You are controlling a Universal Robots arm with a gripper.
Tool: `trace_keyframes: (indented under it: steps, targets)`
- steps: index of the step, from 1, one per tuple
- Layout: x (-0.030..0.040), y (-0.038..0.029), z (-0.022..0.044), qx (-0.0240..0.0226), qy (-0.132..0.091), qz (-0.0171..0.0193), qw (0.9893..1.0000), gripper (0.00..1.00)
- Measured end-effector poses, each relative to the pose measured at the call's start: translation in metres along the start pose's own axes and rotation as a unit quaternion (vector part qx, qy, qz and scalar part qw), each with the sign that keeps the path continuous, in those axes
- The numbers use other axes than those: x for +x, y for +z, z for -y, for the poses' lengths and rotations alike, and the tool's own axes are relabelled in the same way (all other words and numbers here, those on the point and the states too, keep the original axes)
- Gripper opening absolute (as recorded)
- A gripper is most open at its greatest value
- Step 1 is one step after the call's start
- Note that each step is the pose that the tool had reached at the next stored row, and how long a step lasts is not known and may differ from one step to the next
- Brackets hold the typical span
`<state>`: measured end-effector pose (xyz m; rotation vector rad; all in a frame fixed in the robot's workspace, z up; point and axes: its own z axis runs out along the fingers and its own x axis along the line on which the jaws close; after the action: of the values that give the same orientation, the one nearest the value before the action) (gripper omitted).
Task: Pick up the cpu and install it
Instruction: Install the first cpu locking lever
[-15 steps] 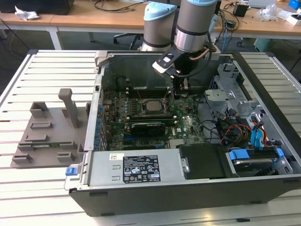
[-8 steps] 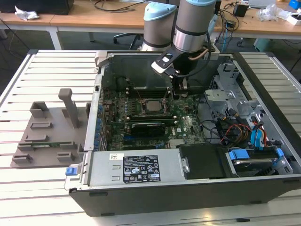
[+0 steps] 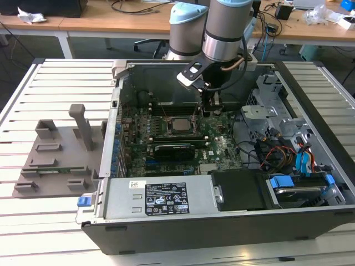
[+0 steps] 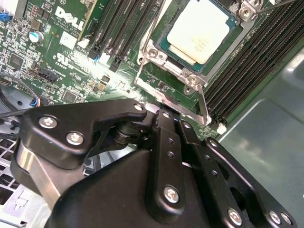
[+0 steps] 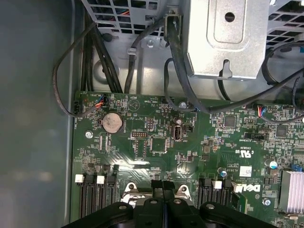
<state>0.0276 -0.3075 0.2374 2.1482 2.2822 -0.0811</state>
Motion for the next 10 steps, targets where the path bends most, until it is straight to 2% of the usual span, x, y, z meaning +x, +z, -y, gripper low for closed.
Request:
trace_keyframes:
  steps: [5,6,10]
  targets:
    - [0.0001,0.0001,0.0019,0.0,0.0,0.0,1.0,0.11]
    - [0.0003,0.0003,0.0048,0.0,0.0,0.0,1.0,0.11]
    - [0.0006,0.0006,0.0095,0.0,0.0,0.0,1.0,0.11]
